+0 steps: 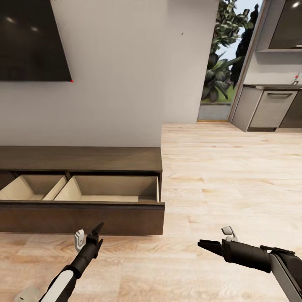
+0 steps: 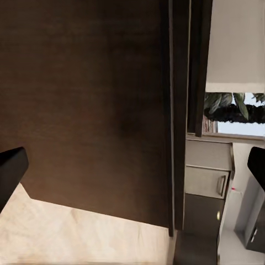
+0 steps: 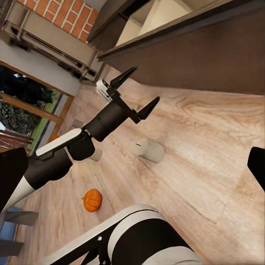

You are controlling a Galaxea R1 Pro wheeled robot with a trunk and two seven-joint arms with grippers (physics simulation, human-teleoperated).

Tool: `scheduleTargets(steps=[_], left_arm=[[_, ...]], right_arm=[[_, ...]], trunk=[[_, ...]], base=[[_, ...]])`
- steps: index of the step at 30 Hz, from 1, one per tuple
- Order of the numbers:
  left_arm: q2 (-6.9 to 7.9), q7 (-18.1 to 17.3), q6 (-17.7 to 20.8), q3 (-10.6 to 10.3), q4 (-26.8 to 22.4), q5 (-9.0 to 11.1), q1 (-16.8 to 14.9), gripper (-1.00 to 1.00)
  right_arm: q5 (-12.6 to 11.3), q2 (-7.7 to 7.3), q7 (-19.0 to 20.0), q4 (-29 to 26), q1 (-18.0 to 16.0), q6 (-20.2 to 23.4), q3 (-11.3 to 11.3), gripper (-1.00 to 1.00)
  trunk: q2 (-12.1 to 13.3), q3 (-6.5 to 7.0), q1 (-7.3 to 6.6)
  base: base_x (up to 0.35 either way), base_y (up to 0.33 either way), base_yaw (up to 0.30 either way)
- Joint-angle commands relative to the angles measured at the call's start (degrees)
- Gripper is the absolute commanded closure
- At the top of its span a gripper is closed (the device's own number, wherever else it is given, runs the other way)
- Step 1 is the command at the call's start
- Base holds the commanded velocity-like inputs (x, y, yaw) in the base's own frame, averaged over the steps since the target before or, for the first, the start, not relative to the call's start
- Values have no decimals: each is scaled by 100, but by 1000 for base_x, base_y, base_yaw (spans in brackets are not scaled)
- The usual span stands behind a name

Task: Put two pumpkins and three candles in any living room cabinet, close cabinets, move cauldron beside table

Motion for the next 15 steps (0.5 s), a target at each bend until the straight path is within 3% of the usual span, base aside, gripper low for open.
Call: scheduleTargets(steps=[1, 15], left_arm=[[3, -15, 44, 1, 2, 60, -1, -100], [10, -9, 46, 8, -5, 60, 2, -100]], right_arm=[[-12, -1, 6, -1, -1, 30, -1, -100], [-18, -1, 7, -14, -1, 30, -1, -100]], trunk=[[-2, -5, -2], [-2, -5, -2]], base=[[-21, 0, 0], [-2, 0, 0]])
